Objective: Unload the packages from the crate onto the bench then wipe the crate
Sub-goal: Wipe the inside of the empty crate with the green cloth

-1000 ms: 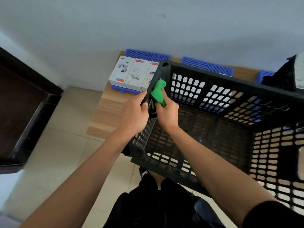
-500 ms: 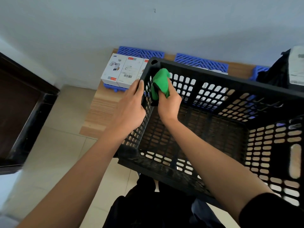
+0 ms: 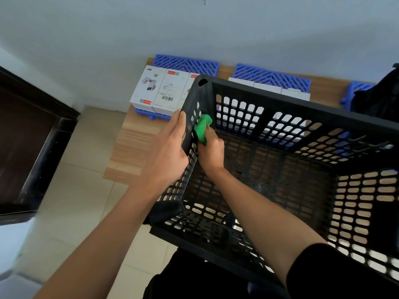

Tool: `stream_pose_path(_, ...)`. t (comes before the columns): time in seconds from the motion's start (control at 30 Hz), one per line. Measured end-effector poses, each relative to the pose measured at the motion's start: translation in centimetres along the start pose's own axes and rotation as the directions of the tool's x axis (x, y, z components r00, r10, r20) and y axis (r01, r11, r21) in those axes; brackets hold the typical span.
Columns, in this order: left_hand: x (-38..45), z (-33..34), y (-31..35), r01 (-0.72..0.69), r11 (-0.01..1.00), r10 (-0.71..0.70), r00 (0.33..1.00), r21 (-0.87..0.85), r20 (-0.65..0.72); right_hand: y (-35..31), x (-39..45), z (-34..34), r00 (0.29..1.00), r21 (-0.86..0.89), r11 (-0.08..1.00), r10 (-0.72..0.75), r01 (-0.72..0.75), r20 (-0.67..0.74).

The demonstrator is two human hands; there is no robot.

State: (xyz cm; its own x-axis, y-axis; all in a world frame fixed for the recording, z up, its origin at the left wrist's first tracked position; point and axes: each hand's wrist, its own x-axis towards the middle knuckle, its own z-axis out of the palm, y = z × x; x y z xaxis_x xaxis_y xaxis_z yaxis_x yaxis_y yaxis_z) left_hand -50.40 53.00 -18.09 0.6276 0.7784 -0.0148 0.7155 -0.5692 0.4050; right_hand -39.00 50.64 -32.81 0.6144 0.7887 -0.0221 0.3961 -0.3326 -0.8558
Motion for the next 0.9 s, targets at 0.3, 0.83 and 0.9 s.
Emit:
stream_pose_path(0.3, 0.0, -0.1, 0.1, 0.006, 1.0, -0.006, 1.0, 0.01, 0.014, 2.2, 1.5, 0.1, 0.861, -0.122, 0.893, 0.45, -0.433, 0.236)
stream_pose_path(0.83, -0.3, -1.3, -0.3, 0.099, 0.933, -0.145, 0.983, -0.345, -0.11, -4.7, -2.6, -3.3, 0.983, 0.52, 0.842, 0.064, -0.146, 0.171)
stream_pose_path(0.9, -0.3, -1.3, -0.2, 0.102, 0.942, -0.142, 0.984, -0.32, -0.104, -4.2, -2.8, -2.5, 0.972, 0.544, 0.809, 0.137, -0.22, 0.19)
